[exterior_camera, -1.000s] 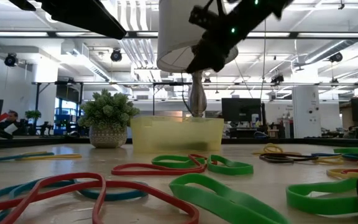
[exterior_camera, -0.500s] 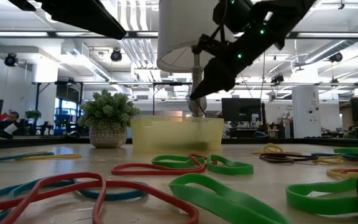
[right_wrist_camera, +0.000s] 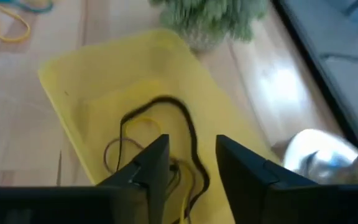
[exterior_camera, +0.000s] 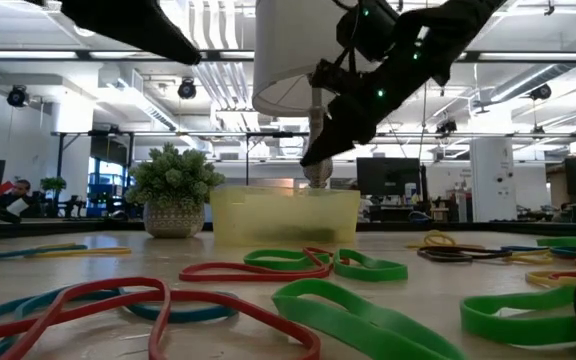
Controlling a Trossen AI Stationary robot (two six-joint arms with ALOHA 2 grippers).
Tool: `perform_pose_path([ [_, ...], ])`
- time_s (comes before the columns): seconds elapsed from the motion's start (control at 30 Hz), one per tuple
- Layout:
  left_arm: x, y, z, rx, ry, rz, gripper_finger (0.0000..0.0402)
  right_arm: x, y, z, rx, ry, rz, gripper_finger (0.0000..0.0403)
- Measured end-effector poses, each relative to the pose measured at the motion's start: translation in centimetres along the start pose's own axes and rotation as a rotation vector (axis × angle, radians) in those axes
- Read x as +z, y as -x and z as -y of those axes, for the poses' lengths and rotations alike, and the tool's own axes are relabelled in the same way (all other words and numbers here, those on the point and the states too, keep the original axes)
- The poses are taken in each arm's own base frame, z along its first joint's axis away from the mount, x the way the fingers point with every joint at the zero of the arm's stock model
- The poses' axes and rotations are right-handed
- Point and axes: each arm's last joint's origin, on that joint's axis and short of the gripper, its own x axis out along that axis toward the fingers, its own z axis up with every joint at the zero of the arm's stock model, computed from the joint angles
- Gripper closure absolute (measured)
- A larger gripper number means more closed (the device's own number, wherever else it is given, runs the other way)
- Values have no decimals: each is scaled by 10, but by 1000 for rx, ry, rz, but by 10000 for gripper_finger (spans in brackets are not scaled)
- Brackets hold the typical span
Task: Pick and place rubber bands into bin
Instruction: Put the top left blue rubber band into the yellow bin
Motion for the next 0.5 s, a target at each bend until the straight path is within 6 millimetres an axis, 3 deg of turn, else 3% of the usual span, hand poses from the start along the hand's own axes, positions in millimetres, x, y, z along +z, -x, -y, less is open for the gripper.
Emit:
perform_pose_path([
  [0.2, -14, 3, 5, -175, 85, -158, 301, 12, 23, -28, 70, 128, 42, 255],
  [0.5, -61, 0, 10, -196, 241, -369, 301, 9, 57, -83, 226, 181, -10, 274],
])
